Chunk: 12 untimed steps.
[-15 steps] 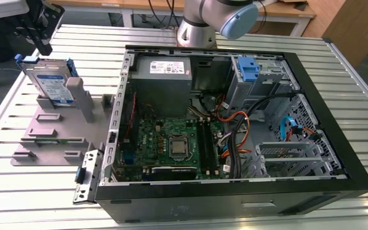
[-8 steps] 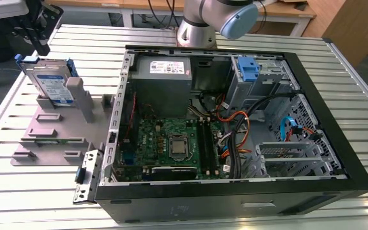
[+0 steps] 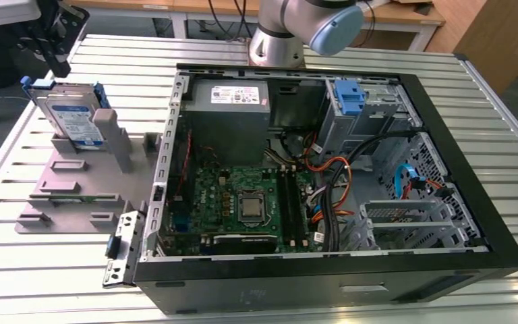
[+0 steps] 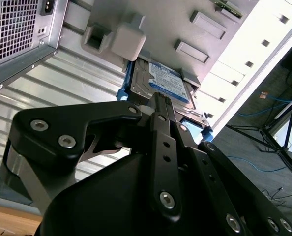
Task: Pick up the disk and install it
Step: 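Reach for the disk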
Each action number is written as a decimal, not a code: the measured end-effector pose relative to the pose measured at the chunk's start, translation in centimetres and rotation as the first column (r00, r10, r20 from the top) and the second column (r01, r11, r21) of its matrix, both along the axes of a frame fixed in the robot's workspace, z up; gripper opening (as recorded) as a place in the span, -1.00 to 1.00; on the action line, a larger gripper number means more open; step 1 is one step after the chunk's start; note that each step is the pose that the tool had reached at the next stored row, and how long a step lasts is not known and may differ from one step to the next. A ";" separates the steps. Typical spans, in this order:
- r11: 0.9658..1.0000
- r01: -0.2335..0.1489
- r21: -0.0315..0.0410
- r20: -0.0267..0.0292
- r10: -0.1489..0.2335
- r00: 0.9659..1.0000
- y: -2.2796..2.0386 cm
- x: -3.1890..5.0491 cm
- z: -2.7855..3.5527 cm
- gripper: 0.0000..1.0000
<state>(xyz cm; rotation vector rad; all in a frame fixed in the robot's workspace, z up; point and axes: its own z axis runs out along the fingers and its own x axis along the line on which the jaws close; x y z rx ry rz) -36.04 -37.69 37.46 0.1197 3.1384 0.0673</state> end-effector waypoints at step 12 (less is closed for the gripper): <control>1.000 0.000 -0.002 0.000 0.000 1.000 1.42 -1.52 -0.72 -0.79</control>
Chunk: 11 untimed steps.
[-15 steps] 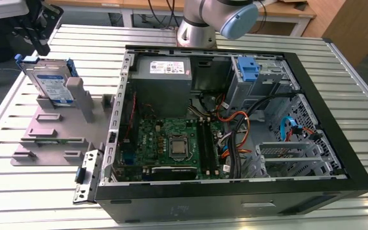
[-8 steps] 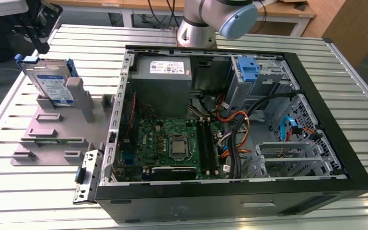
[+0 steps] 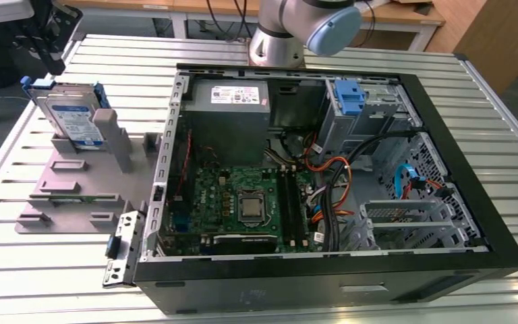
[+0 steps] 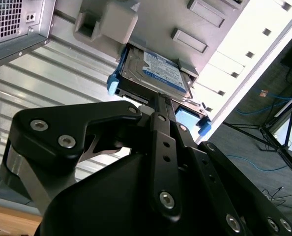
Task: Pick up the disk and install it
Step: 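Reach for the disk, then pick up the disk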
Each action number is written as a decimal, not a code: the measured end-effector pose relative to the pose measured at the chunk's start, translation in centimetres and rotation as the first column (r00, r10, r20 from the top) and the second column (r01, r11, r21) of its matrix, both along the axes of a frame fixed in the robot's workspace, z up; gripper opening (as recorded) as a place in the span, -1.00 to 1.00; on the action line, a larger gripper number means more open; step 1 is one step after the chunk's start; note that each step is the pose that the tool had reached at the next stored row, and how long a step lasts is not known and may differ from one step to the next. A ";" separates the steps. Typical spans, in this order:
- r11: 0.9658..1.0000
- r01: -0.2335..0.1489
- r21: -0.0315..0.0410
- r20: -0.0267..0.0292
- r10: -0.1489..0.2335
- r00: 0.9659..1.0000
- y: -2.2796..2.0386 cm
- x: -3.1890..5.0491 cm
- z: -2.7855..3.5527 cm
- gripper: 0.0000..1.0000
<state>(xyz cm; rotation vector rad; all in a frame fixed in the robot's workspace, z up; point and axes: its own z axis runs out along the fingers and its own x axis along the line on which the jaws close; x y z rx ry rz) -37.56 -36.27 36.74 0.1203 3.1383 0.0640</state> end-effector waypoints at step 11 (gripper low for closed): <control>1.000 0.001 -0.001 0.000 -0.001 1.000 0.75 -1.07 -1.28 -0.79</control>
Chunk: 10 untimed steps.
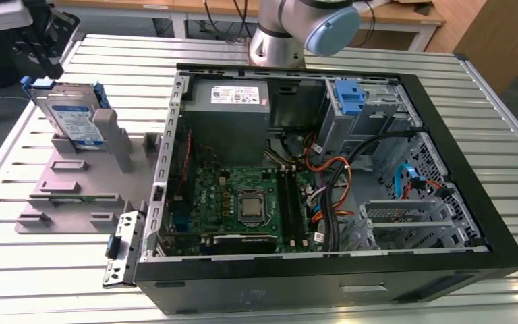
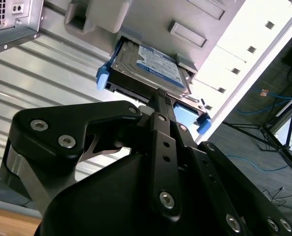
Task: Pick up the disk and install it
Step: 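Pick up the disk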
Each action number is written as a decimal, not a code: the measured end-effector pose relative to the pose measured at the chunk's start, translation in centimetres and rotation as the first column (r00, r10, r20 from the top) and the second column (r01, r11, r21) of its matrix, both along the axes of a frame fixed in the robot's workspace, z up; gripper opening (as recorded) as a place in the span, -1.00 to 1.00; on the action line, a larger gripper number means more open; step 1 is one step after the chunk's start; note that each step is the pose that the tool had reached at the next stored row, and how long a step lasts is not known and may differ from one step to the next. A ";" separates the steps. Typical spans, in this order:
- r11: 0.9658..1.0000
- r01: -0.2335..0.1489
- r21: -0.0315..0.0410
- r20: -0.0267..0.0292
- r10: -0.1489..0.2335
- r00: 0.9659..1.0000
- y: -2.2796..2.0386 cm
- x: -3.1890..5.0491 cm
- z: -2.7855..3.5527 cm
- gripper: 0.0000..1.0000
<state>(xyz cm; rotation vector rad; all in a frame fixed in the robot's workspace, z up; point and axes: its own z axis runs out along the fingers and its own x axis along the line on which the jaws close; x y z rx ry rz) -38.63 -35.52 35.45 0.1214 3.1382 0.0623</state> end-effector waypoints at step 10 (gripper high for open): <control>1.000 0.000 0.000 0.000 0.000 1.000 0.22 -0.16 -0.65 -0.79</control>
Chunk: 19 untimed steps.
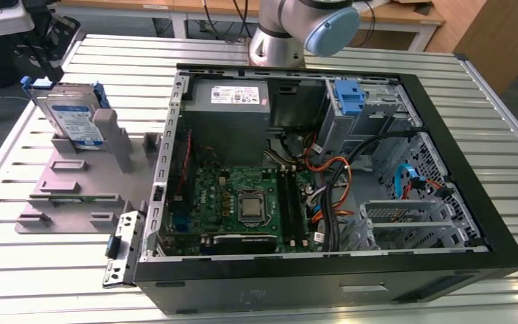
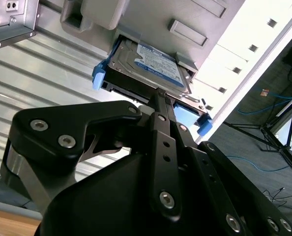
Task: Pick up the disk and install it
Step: 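Pick up the disk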
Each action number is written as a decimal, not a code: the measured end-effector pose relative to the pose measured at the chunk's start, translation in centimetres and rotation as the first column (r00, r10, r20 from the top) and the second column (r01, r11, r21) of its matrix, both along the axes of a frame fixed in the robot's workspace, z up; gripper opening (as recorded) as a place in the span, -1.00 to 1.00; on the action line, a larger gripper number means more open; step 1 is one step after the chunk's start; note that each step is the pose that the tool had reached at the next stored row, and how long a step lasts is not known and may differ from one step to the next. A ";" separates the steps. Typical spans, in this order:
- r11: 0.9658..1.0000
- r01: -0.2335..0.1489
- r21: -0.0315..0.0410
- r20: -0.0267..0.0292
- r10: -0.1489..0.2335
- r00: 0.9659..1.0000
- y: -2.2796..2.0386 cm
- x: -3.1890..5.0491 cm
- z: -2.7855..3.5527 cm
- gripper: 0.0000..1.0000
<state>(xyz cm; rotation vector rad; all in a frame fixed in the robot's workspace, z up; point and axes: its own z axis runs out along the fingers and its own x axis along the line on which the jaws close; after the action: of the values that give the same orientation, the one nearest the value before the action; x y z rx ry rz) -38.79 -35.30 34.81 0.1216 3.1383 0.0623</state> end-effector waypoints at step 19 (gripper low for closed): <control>0.995 -0.097 0.000 0.000 0.097 0.995 0.01 0.00 -0.02 -0.79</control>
<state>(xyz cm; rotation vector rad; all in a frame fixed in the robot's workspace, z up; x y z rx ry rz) -38.79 -35.29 34.79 -0.0302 3.1424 0.0623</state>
